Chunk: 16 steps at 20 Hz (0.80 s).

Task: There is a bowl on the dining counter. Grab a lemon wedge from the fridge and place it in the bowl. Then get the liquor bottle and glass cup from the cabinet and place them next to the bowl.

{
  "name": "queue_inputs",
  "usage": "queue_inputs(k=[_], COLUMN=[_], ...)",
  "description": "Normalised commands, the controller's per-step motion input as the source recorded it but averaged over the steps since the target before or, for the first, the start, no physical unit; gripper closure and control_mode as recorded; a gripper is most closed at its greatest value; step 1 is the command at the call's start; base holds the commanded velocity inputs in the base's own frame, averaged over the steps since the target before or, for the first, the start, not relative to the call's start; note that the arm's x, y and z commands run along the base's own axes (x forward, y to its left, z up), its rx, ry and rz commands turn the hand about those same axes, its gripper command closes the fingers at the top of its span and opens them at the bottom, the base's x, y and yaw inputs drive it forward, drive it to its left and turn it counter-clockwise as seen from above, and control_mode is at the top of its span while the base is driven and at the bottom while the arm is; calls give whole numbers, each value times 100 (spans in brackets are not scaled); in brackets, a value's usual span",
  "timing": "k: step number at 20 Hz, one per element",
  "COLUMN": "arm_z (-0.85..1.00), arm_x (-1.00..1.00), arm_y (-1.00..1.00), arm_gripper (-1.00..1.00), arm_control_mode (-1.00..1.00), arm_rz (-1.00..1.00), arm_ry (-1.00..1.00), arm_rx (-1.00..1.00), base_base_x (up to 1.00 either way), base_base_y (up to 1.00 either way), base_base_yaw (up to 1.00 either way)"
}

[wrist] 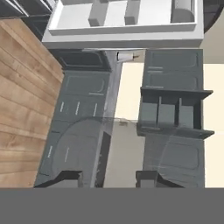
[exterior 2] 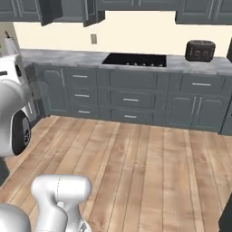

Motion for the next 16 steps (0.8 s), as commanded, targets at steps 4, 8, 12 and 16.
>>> queue_inputs(k=[4, 8, 12, 16], arm_z=[0, 0, 0, 0], arm_x=[0, 0, 0, 0], arm_y=[0, 0, 0, 0], arm_gripper=[100, 100, 100, 100], arm_control_mode=[100, 100, 100, 100], arm_rz=[0, 0, 0, 0], arm_ry=[0, 0, 0, 0], arm_rx=[0, 0, 0, 0], base_base_x=[-100, -100, -100, -100], base_base_y=[-7, -3, -4, -9], base_base_yaw=[-30, -32, -32, -30])
